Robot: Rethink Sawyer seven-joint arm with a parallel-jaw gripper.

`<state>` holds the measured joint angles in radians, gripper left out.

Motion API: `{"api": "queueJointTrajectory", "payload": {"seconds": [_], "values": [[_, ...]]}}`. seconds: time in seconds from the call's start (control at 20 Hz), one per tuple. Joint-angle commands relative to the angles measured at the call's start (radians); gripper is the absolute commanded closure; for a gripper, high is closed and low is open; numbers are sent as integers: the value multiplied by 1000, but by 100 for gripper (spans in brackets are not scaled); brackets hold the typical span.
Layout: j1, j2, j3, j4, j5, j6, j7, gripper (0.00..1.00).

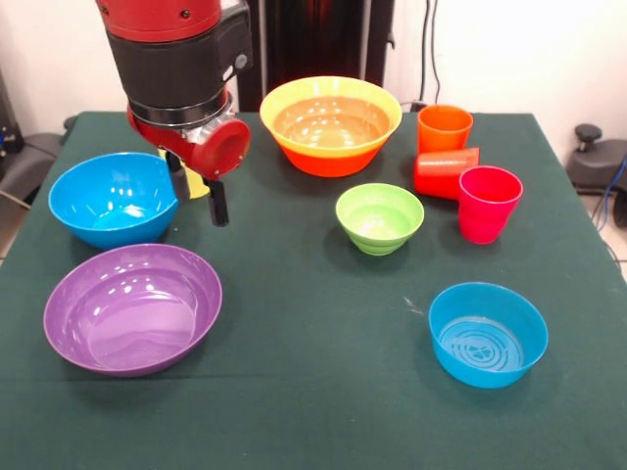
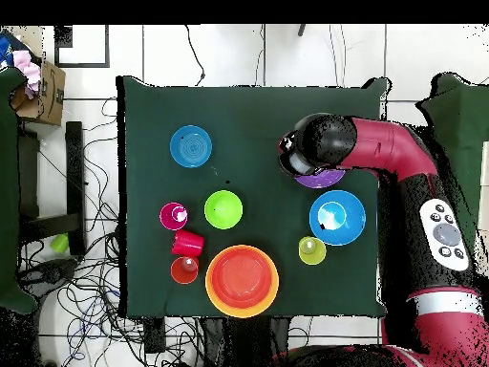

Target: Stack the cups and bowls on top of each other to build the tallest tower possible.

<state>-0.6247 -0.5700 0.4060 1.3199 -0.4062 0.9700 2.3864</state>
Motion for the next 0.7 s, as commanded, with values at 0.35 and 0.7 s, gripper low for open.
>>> {"api": "queueJointTrajectory", "payload": {"seconds": [0.35,0.7], "values": [[26,-53,-13,39,-95,-72,-133,0],[23,-26,-7,15,-108,-79,-148,0]]}}
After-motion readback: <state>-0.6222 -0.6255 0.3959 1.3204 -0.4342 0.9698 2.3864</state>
